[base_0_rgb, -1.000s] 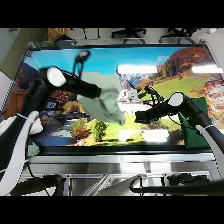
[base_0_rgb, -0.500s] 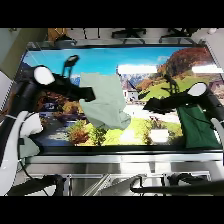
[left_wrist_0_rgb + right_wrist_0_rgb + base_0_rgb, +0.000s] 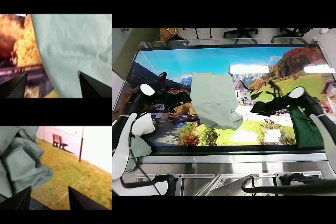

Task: Fold the shirts.

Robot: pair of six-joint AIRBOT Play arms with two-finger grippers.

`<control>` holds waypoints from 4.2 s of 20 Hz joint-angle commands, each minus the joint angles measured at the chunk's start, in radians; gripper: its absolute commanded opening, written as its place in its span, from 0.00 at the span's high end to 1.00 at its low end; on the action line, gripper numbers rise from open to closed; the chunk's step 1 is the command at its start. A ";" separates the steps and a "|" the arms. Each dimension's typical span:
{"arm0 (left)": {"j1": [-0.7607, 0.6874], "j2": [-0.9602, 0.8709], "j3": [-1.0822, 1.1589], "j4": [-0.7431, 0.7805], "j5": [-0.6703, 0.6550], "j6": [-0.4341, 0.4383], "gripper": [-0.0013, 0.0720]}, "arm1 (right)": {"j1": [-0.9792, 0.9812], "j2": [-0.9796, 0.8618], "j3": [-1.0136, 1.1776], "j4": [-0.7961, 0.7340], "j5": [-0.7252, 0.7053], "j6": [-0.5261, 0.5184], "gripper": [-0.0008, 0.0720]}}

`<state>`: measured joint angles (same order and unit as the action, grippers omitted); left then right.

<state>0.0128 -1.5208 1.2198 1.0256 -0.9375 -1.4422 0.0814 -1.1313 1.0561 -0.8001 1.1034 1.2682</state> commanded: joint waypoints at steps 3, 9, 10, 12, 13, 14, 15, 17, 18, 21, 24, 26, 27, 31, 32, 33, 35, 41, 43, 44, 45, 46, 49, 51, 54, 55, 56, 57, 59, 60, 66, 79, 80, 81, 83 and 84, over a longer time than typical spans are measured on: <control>0.006 -0.272 0.190 -0.084 0.066 0.056 0.04 | 0.115 -0.170 -0.002 0.091 -0.042 -0.080 0.30; -0.047 -0.416 0.362 -0.084 0.020 0.054 0.33 | 0.146 -0.200 -0.002 0.222 -0.148 -0.178 0.30; -0.056 -0.427 0.373 -0.084 0.021 0.054 0.51 | 0.146 -0.202 -0.002 0.222 -0.156 -0.192 0.30; -0.060 -0.445 0.386 -0.084 0.014 0.054 0.89 | 0.146 -0.212 -0.002 0.222 -0.157 -0.200 0.57; -0.060 -0.451 0.391 -0.084 0.005 0.054 0.96 | 0.146 -0.218 -0.002 0.222 -0.157 -0.218 0.70; -0.059 -0.454 0.397 -0.084 -0.008 0.054 0.97 | 0.146 -0.221 -0.002 0.222 -0.156 -0.230 0.86; -0.058 -0.451 0.404 -0.084 -0.026 0.054 0.97 | 0.146 -0.220 -0.002 0.222 -0.153 -0.235 0.96; -0.059 -0.415 0.428 -0.076 -0.068 0.070 0.97 | 0.136 -0.188 0.005 0.220 -0.130 -0.253 0.97; -0.059 -0.371 0.438 -0.076 -0.087 0.082 0.97 | 0.119 -0.157 0.021 0.219 -0.106 -0.253 0.97; -0.060 -0.167 0.481 -0.076 -0.143 0.103 0.97 | 0.022 0.008 0.143 0.222 -0.035 -0.263 0.97; -0.060 0.099 0.569 -0.076 -0.181 0.099 0.97 | -0.100 0.192 0.330 0.221 -0.018 -0.278 0.97; -0.065 0.254 0.644 -0.076 -0.213 0.079 0.97 | -0.161 0.286 0.438 0.221 -0.016 -0.278 0.97; -0.067 0.323 0.679 -0.076 -0.237 0.076 0.97 | -0.178 0.332 0.486 0.220 -0.016 -0.294 0.97; -0.066 0.530 0.772 -0.064 -0.343 0.043 0.97 | -0.188 0.475 0.624 0.172 -0.024 -0.330 0.97; -0.066 0.570 0.785 -0.034 -0.354 0.041 0.97 | -0.188 0.498 0.644 0.131 -0.026 -0.330 0.97; -0.066 0.610 0.786 0.005 -0.360 0.024 0.97 | -0.188 0.517 0.657 0.091 -0.026 -0.330 0.97; -0.066 0.679 0.739 0.077 -0.359 0.019 0.97 | -0.188 0.530 0.658 0.043 -0.021 -0.327 0.97; -0.066 0.684 0.354 0.104 -0.335 0.049 0.97 | -0.187 0.351 0.645 0.034 0.074 -0.321 0.97; -0.066 0.594 0.236 0.089 -0.331 0.057 0.97 | -0.185 0.239 0.600 0.034 0.115 -0.314 0.97; -0.066 0.538 0.187 0.069 -0.322 0.078 0.97 | -0.185 0.175 0.564 0.037 0.127 -0.315 0.97; -0.066 0.471 0.135 0.053 -0.304 0.113 0.97 | -0.183 0.112 0.524 0.036 0.127 -0.315 0.97; -0.066 0.403 0.090 0.037 -0.280 0.142 0.97 | -0.183 0.042 0.479 0.037 0.124 -0.315 0.97; -0.066 0.167 -0.011 0.021 -0.145 0.198 0.96 | -0.181 -0.164 0.373 0.042 0.033 -0.315 0.97; -0.052 0.021 -0.007 0.017 -0.078 0.196 0.96 | -0.178 -0.282 0.367 0.071 -0.018 -0.316 0.96; -0.013 -0.122 0.121 0.017 -0.179 0.186 0.25 | -0.181 -0.326 0.382 0.132 -0.058 -0.327 0.64; 0.006 -0.146 0.179 0.020 -0.246 0.163 0.12 | -0.185 -0.315 0.400 0.124 -0.056 -0.327 0.48; 0.032 -0.158 0.237 0.020 -0.315 0.158 0.12 | -0.196 -0.293 0.419 0.119 -0.043 -0.326 0.43; 0.057 -0.155 0.280 0.021 -0.375 0.158 0.12 | -0.212 -0.261 0.430 0.119 -0.023 -0.315 0.43; 0.124 -0.119 0.318 0.022 -0.465 0.157 0.12 | -0.262 -0.174 0.432 0.089 0.022 -0.252 0.43; 0.158 -0.093 0.312 0.023 -0.488 0.158 0.12 | -0.287 -0.137 0.431 0.059 0.060 -0.209 0.43; 0.347 0.090 -0.060 0.020 -0.362 0.180 0.12 | -0.261 0.038 0.116 -0.026 0.159 -0.089 0.37; 0.248 -0.207 -0.019 -0.285 -0.069 0.333 0.23 | 0.200 -0.127 -0.203 0.252 -0.240 -0.136 0.30; 0.247 -0.230 0.016 -0.284 -0.076 0.333 0.39 | 0.209 -0.150 -0.203 0.321 -0.241 -0.190 0.30; 0.246 -0.252 0.049 -0.284 -0.089 0.333 0.59 | 0.213 -0.166 -0.203 0.396 -0.240 -0.252 0.30; 0.246 -0.298 0.119 -0.284 -0.146 0.334 0.96 | 0.213 -0.179 -0.198 0.519 -0.243 -0.359 0.61; 0.246 -0.317 0.152 -0.284 -0.180 0.333 0.97 | 0.213 -0.179 -0.189 0.551 -0.242 -0.399 0.87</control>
<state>0.2642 -1.7752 1.2789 0.7486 -1.0515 -1.1122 0.2783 -1.2846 0.8581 -0.4179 0.8833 1.0164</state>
